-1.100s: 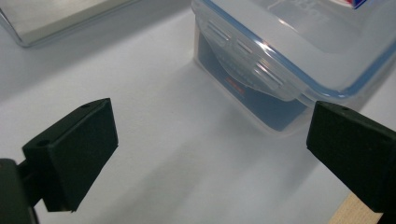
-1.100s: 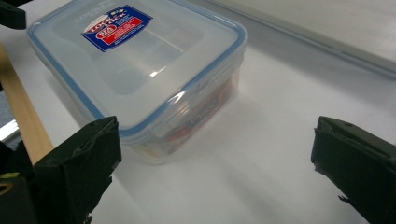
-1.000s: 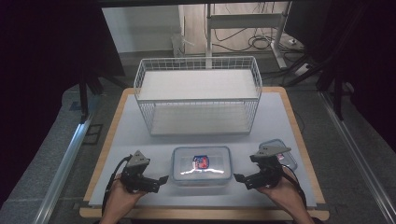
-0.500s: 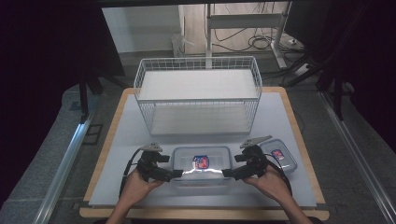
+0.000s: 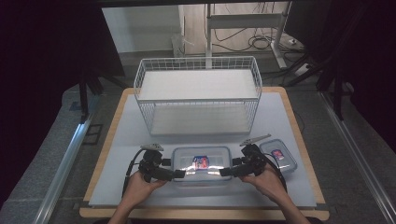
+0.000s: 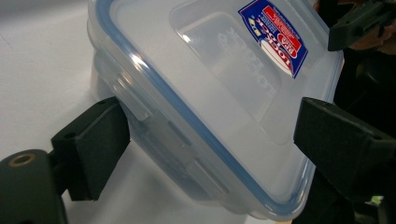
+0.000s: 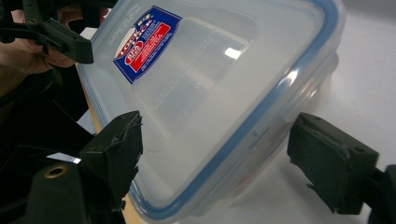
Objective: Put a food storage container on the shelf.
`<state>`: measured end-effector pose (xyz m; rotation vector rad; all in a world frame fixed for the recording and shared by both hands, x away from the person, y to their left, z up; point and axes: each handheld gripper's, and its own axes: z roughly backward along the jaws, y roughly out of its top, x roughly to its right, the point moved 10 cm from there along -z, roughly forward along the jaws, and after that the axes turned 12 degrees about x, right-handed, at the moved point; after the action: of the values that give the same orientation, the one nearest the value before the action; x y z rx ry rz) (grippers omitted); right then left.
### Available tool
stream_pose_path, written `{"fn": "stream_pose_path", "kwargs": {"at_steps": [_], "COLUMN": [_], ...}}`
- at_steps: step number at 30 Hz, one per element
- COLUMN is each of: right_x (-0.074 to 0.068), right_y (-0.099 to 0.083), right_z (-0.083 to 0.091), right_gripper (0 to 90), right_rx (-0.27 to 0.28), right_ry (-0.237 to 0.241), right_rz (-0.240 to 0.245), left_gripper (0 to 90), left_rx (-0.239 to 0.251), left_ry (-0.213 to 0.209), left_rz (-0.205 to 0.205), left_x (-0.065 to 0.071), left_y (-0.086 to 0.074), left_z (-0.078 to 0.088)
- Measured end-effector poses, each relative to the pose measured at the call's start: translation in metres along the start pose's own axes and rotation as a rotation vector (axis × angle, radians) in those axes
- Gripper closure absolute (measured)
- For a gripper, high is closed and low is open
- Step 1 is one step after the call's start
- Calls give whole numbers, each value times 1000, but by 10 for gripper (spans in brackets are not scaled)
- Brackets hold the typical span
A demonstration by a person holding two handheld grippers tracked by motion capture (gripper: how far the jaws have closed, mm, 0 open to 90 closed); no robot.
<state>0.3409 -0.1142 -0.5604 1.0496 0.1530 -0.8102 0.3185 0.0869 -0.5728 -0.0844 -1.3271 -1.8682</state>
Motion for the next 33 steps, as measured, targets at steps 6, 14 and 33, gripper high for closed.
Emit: {"fn": "stream_pose_path", "kwargs": {"at_steps": [6,14,33], "right_x": [-7,-11,-11], "right_y": [-5,-3,-5], "right_z": [9,20,24], "right_gripper": [292,441,492], "right_rx": [23,74,89], "right_ry": [11,26,68], "right_rz": [7,-3,-47], "left_gripper": [247,382,446], "left_rx": [50,99,128], "left_ry": [0,3,-44], "left_rz": [-8,-22,105], "left_x": [6,14,14], "left_y": [-3,-7,-12], "left_z": [12,26,29]}}
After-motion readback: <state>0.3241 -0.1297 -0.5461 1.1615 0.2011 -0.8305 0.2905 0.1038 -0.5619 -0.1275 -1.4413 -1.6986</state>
